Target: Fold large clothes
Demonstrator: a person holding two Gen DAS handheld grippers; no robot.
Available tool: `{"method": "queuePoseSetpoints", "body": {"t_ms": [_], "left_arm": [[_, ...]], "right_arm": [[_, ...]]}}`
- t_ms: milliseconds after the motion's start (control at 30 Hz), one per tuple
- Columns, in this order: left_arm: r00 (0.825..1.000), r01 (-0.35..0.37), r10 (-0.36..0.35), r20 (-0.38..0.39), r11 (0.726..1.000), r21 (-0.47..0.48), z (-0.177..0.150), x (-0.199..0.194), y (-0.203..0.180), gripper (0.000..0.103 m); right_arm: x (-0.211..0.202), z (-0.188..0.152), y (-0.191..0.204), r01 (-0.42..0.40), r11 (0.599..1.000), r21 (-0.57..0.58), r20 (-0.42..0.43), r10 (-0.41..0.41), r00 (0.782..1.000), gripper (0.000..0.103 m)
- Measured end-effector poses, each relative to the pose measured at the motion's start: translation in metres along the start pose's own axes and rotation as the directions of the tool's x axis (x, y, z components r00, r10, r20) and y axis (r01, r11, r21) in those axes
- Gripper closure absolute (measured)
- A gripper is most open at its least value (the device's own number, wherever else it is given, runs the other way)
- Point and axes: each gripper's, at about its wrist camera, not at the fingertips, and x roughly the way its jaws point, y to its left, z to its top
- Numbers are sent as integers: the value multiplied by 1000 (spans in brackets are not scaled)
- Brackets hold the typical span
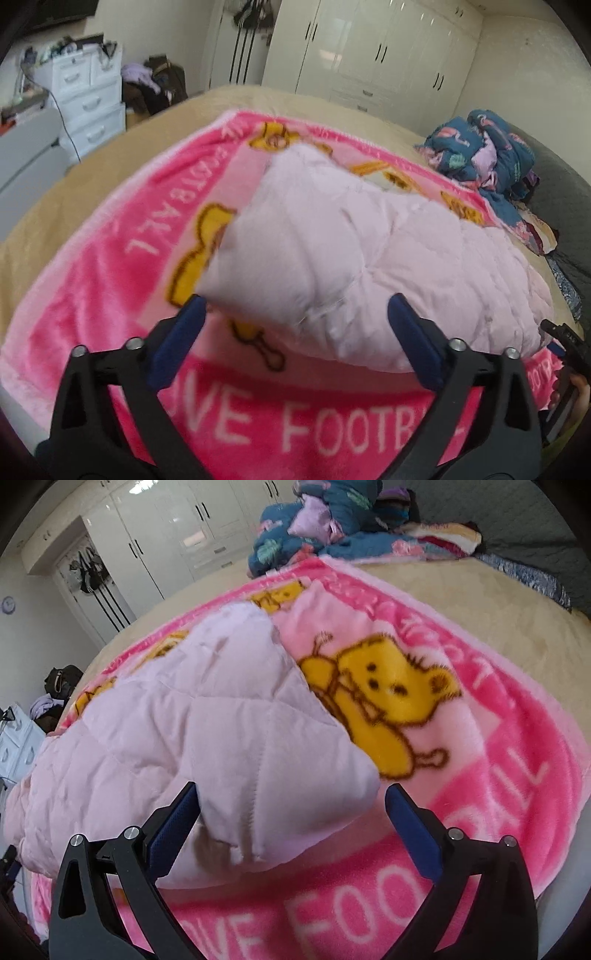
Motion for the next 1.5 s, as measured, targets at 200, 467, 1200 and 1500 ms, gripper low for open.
{"method": "queuePoseSetpoints", "body": {"t_ms": [200, 467, 1200, 1500], "left_arm": [[997, 33, -35, 73, 999, 32, 8, -35, -14, 9], [994, 52, -55, 95, 998, 37, -2, -60, -34, 9], [988, 120, -135, 72, 976, 180, -66, -76, -105, 9], [988, 139, -150, 37, 969, 204, -79, -66, -118, 9]], "right_arm": [[-47, -1, 14, -53, 996, -67, 101, 60, 993, 4], [-114, -14, 47, -122, 967, -226, 212, 171, 962, 4], [-151, -87, 83, -195, 902, -386, 118, 258, 959, 4], [-136, -106, 88, -227, 901, -371, 60, 267, 962, 4]]}}
